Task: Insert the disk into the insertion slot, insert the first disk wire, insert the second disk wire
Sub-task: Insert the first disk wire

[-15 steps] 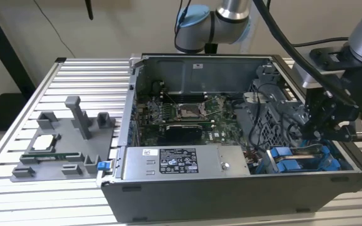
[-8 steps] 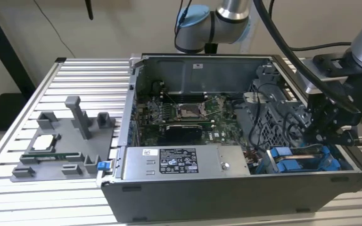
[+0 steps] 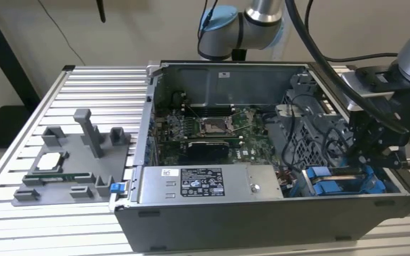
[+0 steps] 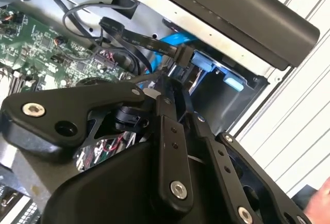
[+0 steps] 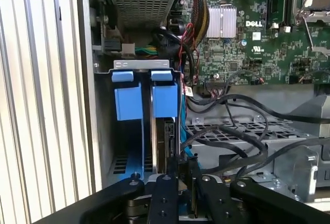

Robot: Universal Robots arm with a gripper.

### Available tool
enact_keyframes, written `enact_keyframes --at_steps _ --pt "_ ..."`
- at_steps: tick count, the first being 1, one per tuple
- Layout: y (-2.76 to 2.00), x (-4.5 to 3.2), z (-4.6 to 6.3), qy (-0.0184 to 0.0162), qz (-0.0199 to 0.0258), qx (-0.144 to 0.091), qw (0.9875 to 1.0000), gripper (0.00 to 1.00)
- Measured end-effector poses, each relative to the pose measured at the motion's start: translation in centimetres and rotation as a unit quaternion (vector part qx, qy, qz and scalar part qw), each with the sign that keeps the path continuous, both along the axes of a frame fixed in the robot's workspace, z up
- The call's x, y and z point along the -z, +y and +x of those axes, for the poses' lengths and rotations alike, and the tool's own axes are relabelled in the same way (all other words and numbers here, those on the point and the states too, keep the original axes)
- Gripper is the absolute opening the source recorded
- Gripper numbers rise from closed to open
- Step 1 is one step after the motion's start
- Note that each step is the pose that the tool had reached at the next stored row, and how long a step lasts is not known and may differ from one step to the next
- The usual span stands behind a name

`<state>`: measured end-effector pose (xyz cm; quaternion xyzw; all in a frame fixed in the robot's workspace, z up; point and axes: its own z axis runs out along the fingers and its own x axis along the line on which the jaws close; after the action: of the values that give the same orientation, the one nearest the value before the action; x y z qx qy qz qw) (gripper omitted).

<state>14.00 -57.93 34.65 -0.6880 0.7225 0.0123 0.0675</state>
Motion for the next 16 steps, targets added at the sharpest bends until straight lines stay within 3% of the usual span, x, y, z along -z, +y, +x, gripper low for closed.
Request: enact_keyframes --at_steps 2,5,12,16 --pt "0.00 0.24 0.00 0.0000 -0.0039 0.000 1.0000 0.00" --pt "0.03 0.42 0.01 -0.0010 -0.0041 0.000 1.0000 0.00" --pt "0.04 0.92 0.00 -0.0079 -0.0044 -0.002 1.0000 0.00" --pt "0.04 0.99 0.00 -0.0085 -0.0044 -0.003 1.0000 0.00"
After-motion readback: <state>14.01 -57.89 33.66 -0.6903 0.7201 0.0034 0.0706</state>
